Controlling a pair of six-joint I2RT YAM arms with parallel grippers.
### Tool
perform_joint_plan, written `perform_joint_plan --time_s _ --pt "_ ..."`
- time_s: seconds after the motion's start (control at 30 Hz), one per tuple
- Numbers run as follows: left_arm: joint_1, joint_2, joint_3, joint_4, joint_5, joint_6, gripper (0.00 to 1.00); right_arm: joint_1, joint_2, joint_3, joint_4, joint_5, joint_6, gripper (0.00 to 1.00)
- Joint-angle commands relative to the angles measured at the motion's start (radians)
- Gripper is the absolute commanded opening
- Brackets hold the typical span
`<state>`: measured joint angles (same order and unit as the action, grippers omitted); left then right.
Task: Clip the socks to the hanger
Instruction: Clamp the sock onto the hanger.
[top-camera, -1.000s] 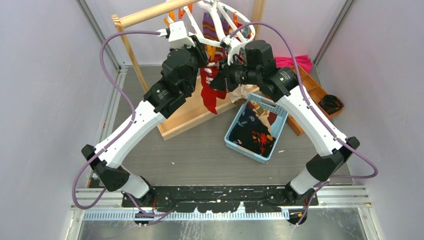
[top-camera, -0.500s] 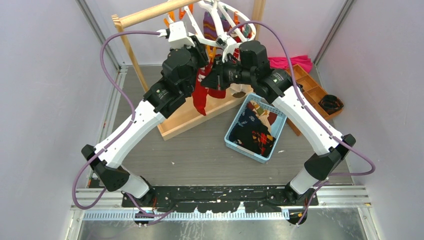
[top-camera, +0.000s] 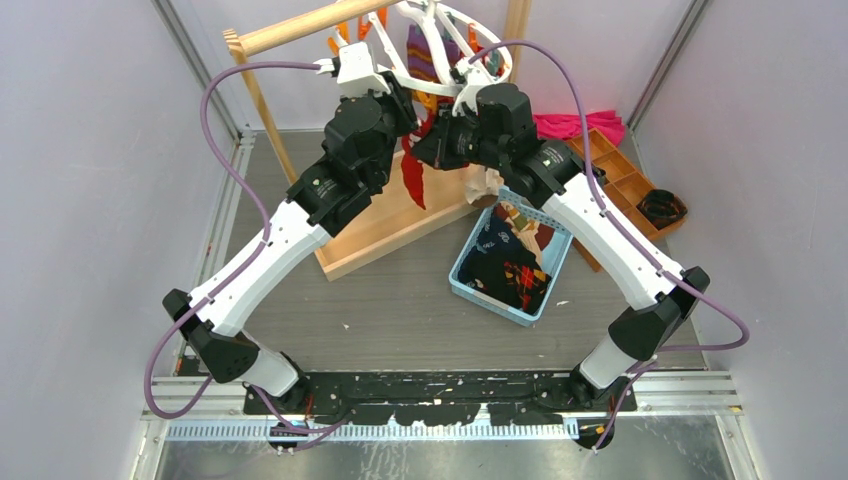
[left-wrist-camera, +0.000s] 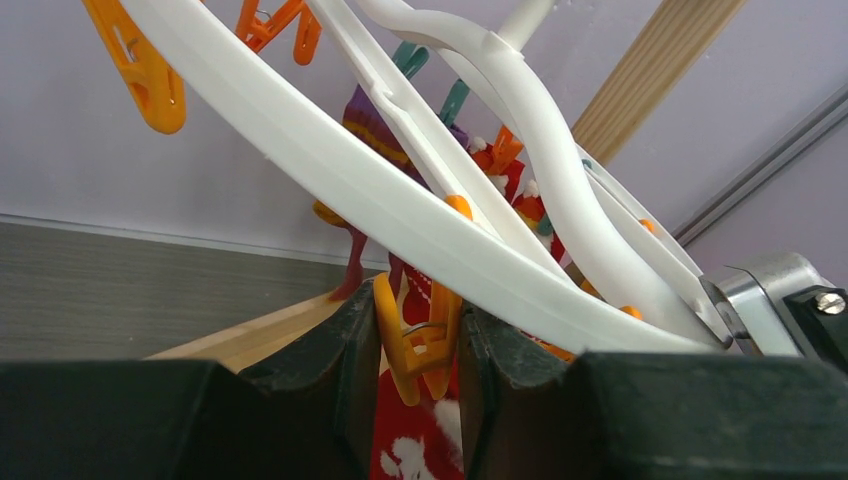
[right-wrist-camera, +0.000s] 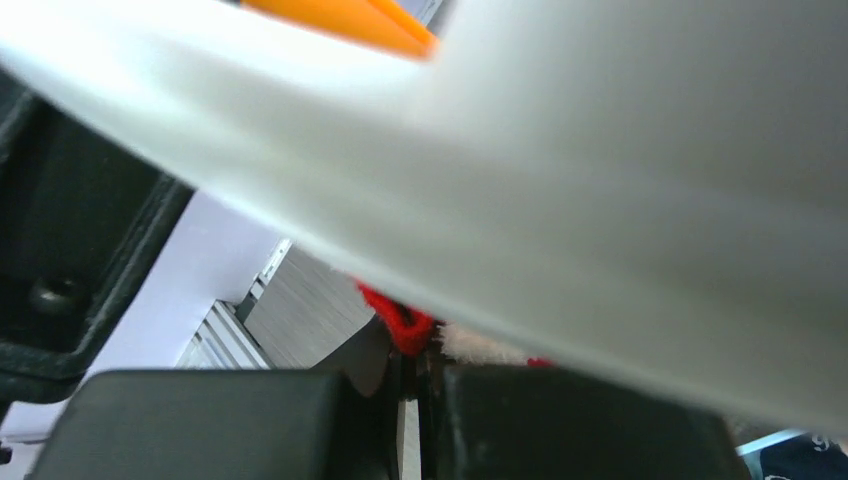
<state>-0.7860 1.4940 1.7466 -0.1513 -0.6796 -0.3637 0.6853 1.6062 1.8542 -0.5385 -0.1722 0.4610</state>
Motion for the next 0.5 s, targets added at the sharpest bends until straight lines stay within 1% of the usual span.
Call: perform_joint_plan --time_s 0.0,0.17,0.47 --pt "0.002 -0.041 0.04 0.018 0.003 -0.013 0.0 0.003 -0.014 -0.013 0.032 0.041 0.018 0.01" --pt "0.001 -0.041 0.039 0.016 0.004 -0.014 0.0 0.002 -0.034 -0.032 0.022 0.055 -0.001 0.01" --pt "0.002 -0.041 0.039 0.008 0.008 -0.018 0.0 0.004 -0.024 0.006 0.029 0.017 -0.045 0.01"
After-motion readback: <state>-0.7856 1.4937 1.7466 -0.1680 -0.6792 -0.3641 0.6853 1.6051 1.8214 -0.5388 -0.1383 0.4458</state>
